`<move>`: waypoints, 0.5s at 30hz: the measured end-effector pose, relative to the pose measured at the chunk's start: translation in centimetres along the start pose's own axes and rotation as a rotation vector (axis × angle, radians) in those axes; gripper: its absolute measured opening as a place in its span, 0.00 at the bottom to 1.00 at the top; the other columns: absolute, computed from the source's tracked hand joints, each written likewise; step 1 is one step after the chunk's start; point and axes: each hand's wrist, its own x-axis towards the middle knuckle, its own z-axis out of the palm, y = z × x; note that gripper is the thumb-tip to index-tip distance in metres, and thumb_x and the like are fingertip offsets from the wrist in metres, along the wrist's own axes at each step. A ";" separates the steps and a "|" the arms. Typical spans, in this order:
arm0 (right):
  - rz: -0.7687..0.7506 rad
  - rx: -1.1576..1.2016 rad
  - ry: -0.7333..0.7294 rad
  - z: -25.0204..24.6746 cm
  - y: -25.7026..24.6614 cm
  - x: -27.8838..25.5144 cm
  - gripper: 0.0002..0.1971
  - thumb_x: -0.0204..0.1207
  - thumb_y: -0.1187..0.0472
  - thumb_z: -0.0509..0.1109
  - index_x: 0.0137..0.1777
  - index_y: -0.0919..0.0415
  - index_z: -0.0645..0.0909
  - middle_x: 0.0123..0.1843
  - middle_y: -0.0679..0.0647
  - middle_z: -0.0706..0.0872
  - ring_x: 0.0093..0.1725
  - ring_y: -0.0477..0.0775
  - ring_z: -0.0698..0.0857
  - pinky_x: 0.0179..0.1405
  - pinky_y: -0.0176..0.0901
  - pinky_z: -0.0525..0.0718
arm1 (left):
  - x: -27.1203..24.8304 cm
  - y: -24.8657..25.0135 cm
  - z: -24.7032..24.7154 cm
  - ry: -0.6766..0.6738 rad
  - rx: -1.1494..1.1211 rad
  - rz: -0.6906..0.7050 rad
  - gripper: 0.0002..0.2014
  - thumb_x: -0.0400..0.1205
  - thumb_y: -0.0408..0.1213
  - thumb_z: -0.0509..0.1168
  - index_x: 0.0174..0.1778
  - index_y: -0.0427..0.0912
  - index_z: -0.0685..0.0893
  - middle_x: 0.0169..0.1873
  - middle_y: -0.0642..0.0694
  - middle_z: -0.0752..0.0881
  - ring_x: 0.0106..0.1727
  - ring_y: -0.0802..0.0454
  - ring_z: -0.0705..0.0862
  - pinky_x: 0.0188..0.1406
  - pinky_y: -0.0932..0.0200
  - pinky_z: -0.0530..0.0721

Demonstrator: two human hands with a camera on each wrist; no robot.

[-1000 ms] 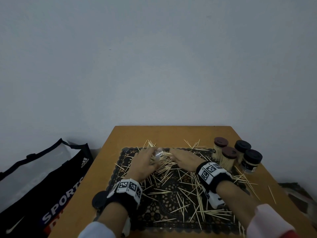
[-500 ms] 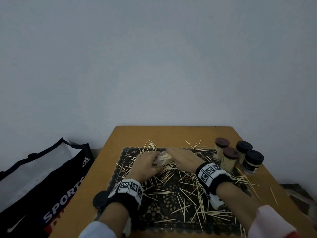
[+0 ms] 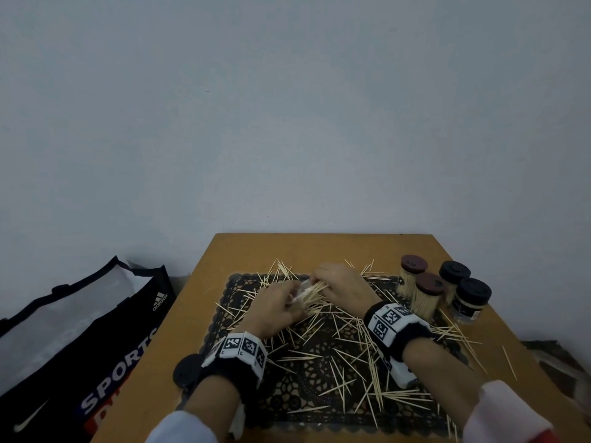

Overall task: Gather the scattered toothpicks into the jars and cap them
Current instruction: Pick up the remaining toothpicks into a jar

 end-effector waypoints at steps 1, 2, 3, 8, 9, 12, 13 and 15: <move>0.000 -0.003 0.008 0.0 -0.1 0.0 0.06 0.72 0.68 0.74 0.45 0.58 0.85 0.41 0.49 0.85 0.38 0.44 0.78 0.38 0.34 0.74 | 0.0 0.0 0.0 -0.007 -0.015 0.003 0.26 0.79 0.47 0.72 0.72 0.44 0.76 0.60 0.48 0.83 0.48 0.58 0.77 0.44 0.71 0.71; 0.004 0.002 0.011 -0.1 -0.1 0.0 0.05 0.72 0.68 0.74 0.45 0.58 0.85 0.42 0.49 0.85 0.37 0.44 0.77 0.37 0.29 0.70 | 0.0 0.0 0.0 -0.012 -0.030 0.003 0.27 0.79 0.47 0.72 0.73 0.44 0.76 0.60 0.48 0.83 0.48 0.58 0.78 0.45 0.71 0.73; 0.007 0.010 0.011 -0.1 -0.2 0.0 0.05 0.73 0.67 0.74 0.46 0.58 0.85 0.43 0.50 0.85 0.37 0.43 0.76 0.36 0.25 0.66 | 0.0 -0.1 0.1 -0.017 -0.043 0.004 0.27 0.79 0.48 0.72 0.73 0.44 0.75 0.61 0.48 0.84 0.48 0.58 0.79 0.47 0.69 0.76; 0.020 0.059 -0.016 -0.1 0.1 0.1 0.11 0.74 0.73 0.69 0.52 0.61 0.84 0.49 0.52 0.84 0.43 0.45 0.79 0.41 0.26 0.74 | 0.0 -0.3 0.2 -0.034 -0.083 -0.007 0.30 0.79 0.51 0.71 0.75 0.45 0.74 0.60 0.48 0.84 0.52 0.53 0.84 0.57 0.54 0.84; 0.021 0.064 -0.020 -0.1 0.1 0.1 0.12 0.74 0.75 0.68 0.53 0.62 0.83 0.50 0.52 0.84 0.45 0.47 0.80 0.46 0.31 0.79 | 0.0 -0.2 0.2 -0.030 -0.087 -0.010 0.30 0.79 0.52 0.71 0.74 0.45 0.74 0.59 0.48 0.85 0.52 0.52 0.84 0.57 0.53 0.84; 0.043 0.080 -0.027 -0.3 -0.1 0.2 0.15 0.74 0.77 0.66 0.56 0.62 0.82 0.53 0.51 0.84 0.50 0.46 0.81 0.52 0.30 0.79 | 0.0 -0.2 0.2 -0.028 -0.096 -0.011 0.30 0.78 0.53 0.71 0.73 0.44 0.75 0.58 0.48 0.85 0.52 0.52 0.84 0.57 0.54 0.83; 0.045 0.088 -0.017 -0.3 -0.1 0.2 0.15 0.73 0.77 0.66 0.55 0.62 0.81 0.53 0.50 0.83 0.49 0.44 0.80 0.50 0.26 0.77 | 0.0 -0.2 0.2 -0.031 -0.099 -0.013 0.29 0.78 0.53 0.71 0.73 0.44 0.75 0.58 0.48 0.84 0.52 0.52 0.84 0.57 0.55 0.83; 0.038 0.089 0.019 -0.3 0.0 0.2 0.14 0.72 0.78 0.67 0.51 0.61 0.81 0.51 0.50 0.82 0.46 0.45 0.79 0.45 0.28 0.76 | 0.0 -0.2 0.2 -0.034 -0.111 -0.016 0.29 0.78 0.53 0.71 0.72 0.45 0.75 0.58 0.49 0.85 0.51 0.53 0.84 0.57 0.55 0.83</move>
